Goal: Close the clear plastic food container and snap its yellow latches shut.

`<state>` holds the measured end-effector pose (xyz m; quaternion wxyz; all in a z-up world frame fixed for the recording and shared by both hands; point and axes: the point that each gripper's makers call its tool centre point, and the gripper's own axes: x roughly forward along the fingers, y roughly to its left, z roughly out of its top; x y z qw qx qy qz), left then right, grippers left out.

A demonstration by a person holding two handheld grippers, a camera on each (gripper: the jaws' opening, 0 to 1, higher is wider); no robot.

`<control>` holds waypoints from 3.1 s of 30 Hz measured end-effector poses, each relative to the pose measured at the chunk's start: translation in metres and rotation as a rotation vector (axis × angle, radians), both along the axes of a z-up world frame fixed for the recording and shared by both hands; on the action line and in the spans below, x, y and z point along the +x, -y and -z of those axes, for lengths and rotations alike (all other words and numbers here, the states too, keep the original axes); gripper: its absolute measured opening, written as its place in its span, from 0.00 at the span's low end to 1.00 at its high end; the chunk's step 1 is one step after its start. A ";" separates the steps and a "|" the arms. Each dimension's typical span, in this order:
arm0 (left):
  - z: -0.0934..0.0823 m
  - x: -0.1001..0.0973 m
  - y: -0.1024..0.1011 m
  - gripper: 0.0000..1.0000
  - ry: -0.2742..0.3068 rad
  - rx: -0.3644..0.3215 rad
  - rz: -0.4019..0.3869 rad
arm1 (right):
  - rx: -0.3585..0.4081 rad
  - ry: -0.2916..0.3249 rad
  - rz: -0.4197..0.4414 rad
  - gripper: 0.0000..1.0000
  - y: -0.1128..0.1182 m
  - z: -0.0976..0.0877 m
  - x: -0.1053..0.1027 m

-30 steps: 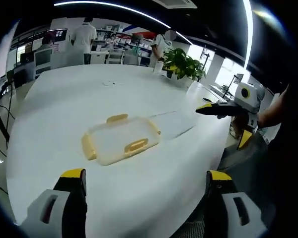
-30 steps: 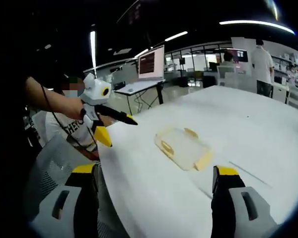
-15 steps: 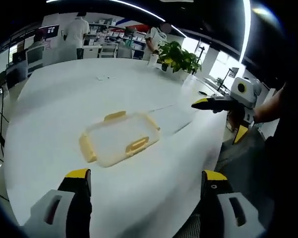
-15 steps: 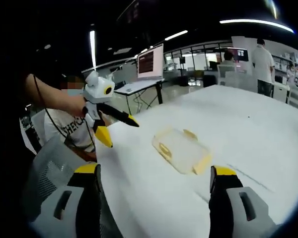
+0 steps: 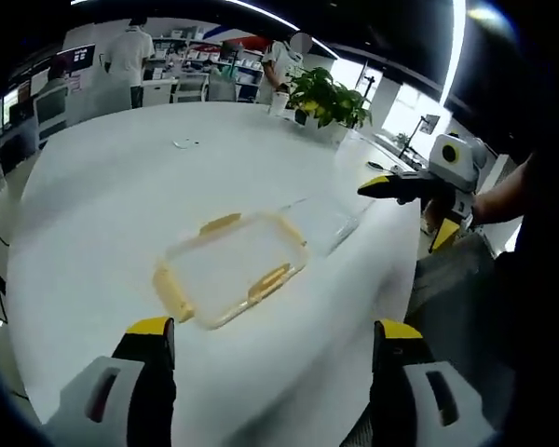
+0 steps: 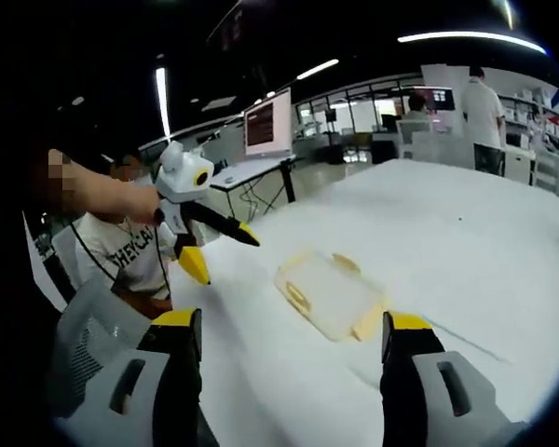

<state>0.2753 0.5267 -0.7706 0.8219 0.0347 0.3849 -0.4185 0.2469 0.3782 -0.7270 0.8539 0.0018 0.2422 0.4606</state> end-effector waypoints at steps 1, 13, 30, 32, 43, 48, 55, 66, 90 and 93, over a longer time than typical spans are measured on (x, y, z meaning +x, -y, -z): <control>0.000 0.001 -0.001 0.85 0.001 0.006 0.006 | -0.003 0.002 -0.003 0.78 0.000 0.000 0.001; 0.003 0.012 -0.007 0.84 -0.005 0.040 0.052 | -0.025 0.005 -0.043 0.76 -0.009 0.003 0.013; 0.016 0.040 -0.017 0.81 0.003 0.151 0.174 | -0.080 0.005 -0.083 0.73 -0.018 0.010 0.047; 0.020 0.042 -0.018 0.81 0.001 0.169 0.196 | -0.102 0.011 -0.079 0.72 -0.018 0.013 0.052; 0.034 0.050 -0.021 0.79 -0.007 0.241 0.294 | -0.190 -0.069 -0.193 0.69 -0.023 0.036 0.054; 0.039 0.056 -0.024 0.76 -0.002 0.281 0.340 | -0.249 -0.040 -0.233 0.70 -0.025 0.044 0.059; 0.045 0.064 -0.029 0.75 -0.004 0.342 0.403 | -0.312 -0.081 -0.284 0.70 -0.024 0.055 0.066; 0.053 0.070 -0.028 0.70 0.002 0.413 0.504 | -0.481 -0.065 -0.393 0.67 -0.018 0.076 0.076; 0.067 0.078 -0.012 0.55 0.041 0.503 0.683 | -0.758 -0.059 -0.569 0.49 -0.002 0.114 0.084; 0.066 0.078 -0.010 0.54 0.047 0.502 0.688 | -0.798 -0.054 -0.585 0.42 0.003 0.118 0.085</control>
